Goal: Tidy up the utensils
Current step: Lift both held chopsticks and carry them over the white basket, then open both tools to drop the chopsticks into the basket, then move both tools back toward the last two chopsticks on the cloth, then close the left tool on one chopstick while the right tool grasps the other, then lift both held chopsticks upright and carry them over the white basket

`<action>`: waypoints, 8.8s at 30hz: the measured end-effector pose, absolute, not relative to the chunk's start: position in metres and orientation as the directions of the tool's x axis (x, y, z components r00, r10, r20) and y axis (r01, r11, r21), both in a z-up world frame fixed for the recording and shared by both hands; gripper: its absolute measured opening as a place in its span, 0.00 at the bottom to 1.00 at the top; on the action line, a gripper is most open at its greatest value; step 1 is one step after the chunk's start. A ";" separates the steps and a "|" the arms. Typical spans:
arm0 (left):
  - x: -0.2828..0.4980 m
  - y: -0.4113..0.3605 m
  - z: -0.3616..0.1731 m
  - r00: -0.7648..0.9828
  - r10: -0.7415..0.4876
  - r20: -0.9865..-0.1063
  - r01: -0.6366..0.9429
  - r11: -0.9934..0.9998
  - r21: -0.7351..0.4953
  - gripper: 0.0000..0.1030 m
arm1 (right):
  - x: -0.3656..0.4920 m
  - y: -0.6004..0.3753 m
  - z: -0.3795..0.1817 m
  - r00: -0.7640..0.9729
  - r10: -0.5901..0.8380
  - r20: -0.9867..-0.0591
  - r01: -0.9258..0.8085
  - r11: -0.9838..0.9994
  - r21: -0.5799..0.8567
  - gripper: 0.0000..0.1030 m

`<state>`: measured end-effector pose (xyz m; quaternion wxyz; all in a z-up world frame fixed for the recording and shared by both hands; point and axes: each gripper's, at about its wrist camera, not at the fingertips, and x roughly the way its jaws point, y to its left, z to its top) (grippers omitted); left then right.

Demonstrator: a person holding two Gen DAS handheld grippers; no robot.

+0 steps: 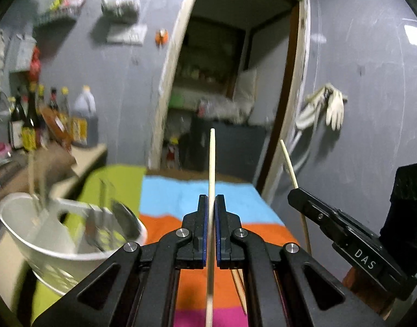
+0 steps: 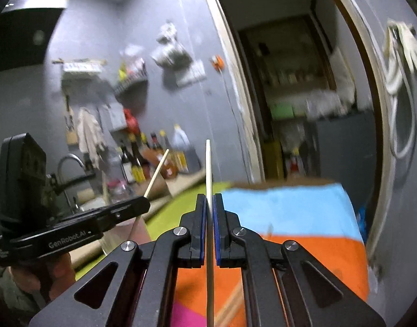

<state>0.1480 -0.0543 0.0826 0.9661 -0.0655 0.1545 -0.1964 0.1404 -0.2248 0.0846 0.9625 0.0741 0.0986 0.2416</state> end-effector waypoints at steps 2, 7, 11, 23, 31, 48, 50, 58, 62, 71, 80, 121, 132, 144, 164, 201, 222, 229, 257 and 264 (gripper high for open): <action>0.144 -0.043 0.094 0.896 -0.380 -0.231 0.344 0.921 -0.182 0.02 | 0.141 -0.217 0.093 0.860 0.498 -0.110 -0.473 0.860 0.192 0.03; 0.139 -0.006 0.115 0.927 -0.336 -0.168 0.300 0.931 -0.209 0.02 | 0.153 -0.189 0.110 0.830 0.556 -0.033 -0.537 0.814 0.221 0.03; 0.143 0.033 0.126 0.955 -0.272 -0.116 0.239 0.941 -0.238 0.02 | 0.166 -0.164 0.121 0.799 0.601 0.027 -0.586 0.767 0.261 0.03; 0.170 0.131 0.121 0.994 -0.095 -0.057 0.070 0.935 -0.347 0.02 | 0.202 -0.100 0.117 0.787 0.609 0.094 -0.602 0.726 0.334 0.03; 0.186 0.143 0.103 0.997 -0.047 -0.068 0.019 0.932 -0.363 0.02 | 0.213 -0.087 0.107 0.825 0.559 0.085 -0.556 0.775 0.299 0.03; 0.189 0.118 0.069 0.990 -0.002 -0.141 -0.040 0.954 -0.296 0.03 | 0.210 -0.073 0.083 0.840 0.541 0.050 -0.540 0.822 0.181 0.03; 0.188 0.119 0.067 0.989 -0.008 -0.151 -0.038 0.953 -0.301 0.02 | 0.209 -0.074 0.082 0.835 0.550 0.028 -0.545 0.820 0.176 0.04; 0.183 0.119 0.065 0.977 -0.051 -0.209 -0.015 0.953 -0.303 0.03 | 0.206 -0.075 0.078 0.817 0.575 -0.049 -0.562 0.813 0.154 0.05; 0.180 0.117 0.065 0.970 -0.065 -0.235 -0.007 0.955 -0.295 0.03 | 0.204 -0.076 0.075 0.811 0.580 -0.079 -0.565 0.811 0.153 0.05; 0.170 0.115 0.069 0.961 -0.087 -0.264 0.005 0.955 -0.297 0.09 | 0.200 -0.080 0.075 0.805 0.585 -0.100 -0.569 0.809 0.148 0.19; 0.156 0.104 0.084 0.968 -0.106 -0.229 0.041 0.961 -0.274 0.30 | 0.188 -0.102 0.087 0.822 0.564 -0.079 -0.553 0.823 0.132 0.30; 0.130 -0.037 0.066 0.915 -0.332 -0.228 0.312 0.942 -0.121 0.94 | 0.126 -0.267 0.083 0.946 0.194 -0.259 -0.192 0.981 0.033 1.00; 0.146 -0.070 0.035 0.860 -0.317 -0.400 0.311 0.947 -0.082 0.93 | 0.146 -0.279 0.040 0.836 0.141 -0.530 -0.154 0.988 0.020 1.00; 0.164 -0.077 -0.006 0.739 -0.294 -0.607 0.311 0.947 -0.079 0.93 | 0.147 -0.263 0.008 0.682 0.192 -0.706 -0.241 0.970 0.030 1.00; 0.175 -0.068 -0.035 0.635 -0.248 -0.732 0.247 0.963 -0.112 0.93 | 0.138 -0.221 -0.029 0.548 0.159 -0.822 -0.384 0.920 -0.078 1.00; 0.287 -0.142 -0.037 0.397 -0.375 -0.837 0.378 0.899 -0.224 0.19 | 0.274 -0.293 -0.018 0.399 0.367 -0.840 -0.378 0.901 0.215 0.28; 0.256 -0.126 -0.014 0.474 -0.420 -0.774 0.359 0.895 -0.266 0.04 | 0.246 -0.295 -0.002 0.504 0.441 -0.742 -0.301 0.895 0.328 0.05; 0.216 -0.109 0.022 0.644 -0.423 -0.638 0.358 0.903 -0.238 0.04 | 0.201 -0.279 0.033 0.691 0.422 -0.586 -0.330 0.907 0.263 0.05; 0.153 0.032 0.137 0.946 -0.261 -0.191 0.215 0.949 -0.232 0.04 | 0.173 -0.157 0.120 0.803 0.595 -0.029 -0.569 0.780 0.260 0.05; 0.156 0.081 0.140 0.973 -0.176 -0.148 0.127 0.948 -0.291 0.04 | 0.185 -0.124 0.117 0.799 0.600 0.036 -0.580 0.755 0.306 0.05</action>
